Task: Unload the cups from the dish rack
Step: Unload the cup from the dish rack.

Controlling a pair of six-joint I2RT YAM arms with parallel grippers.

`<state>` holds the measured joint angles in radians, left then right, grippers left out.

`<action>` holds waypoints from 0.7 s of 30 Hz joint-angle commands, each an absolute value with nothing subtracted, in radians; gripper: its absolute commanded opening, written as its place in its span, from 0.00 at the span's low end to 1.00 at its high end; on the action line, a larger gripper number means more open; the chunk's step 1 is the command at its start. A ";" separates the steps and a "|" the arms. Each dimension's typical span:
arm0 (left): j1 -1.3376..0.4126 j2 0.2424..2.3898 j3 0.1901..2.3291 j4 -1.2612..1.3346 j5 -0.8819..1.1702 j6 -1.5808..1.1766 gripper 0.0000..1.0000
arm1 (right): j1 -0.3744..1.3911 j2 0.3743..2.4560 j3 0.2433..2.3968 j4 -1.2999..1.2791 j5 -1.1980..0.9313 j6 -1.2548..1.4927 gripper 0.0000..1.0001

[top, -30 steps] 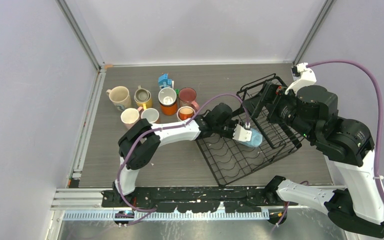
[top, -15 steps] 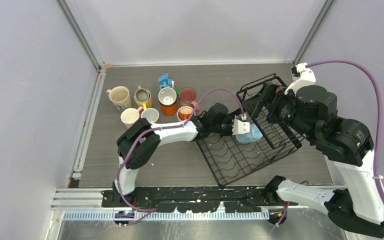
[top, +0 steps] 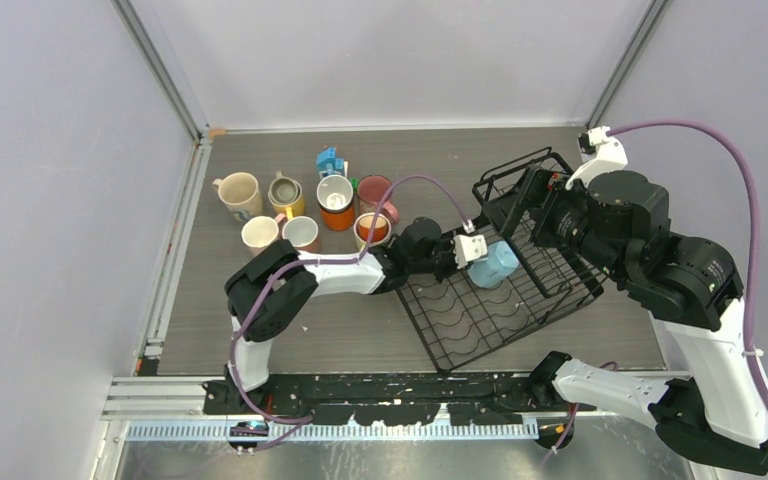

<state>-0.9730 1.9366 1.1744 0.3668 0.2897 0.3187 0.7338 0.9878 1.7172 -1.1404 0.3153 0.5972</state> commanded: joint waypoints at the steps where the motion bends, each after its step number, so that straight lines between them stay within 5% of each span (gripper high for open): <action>1: -0.968 1.833 1.133 0.518 0.218 0.237 0.00 | 0.736 0.983 1.712 -1.089 0.309 0.603 0.99; 21: -1.002 1.737 0.908 0.535 0.118 0.171 0.00 | 0.736 1.005 1.650 -1.034 0.278 0.604 1.00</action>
<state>-0.9806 1.7763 0.9379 0.4644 0.1566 0.1856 0.7338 1.0004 1.6573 -1.0897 0.2852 0.5972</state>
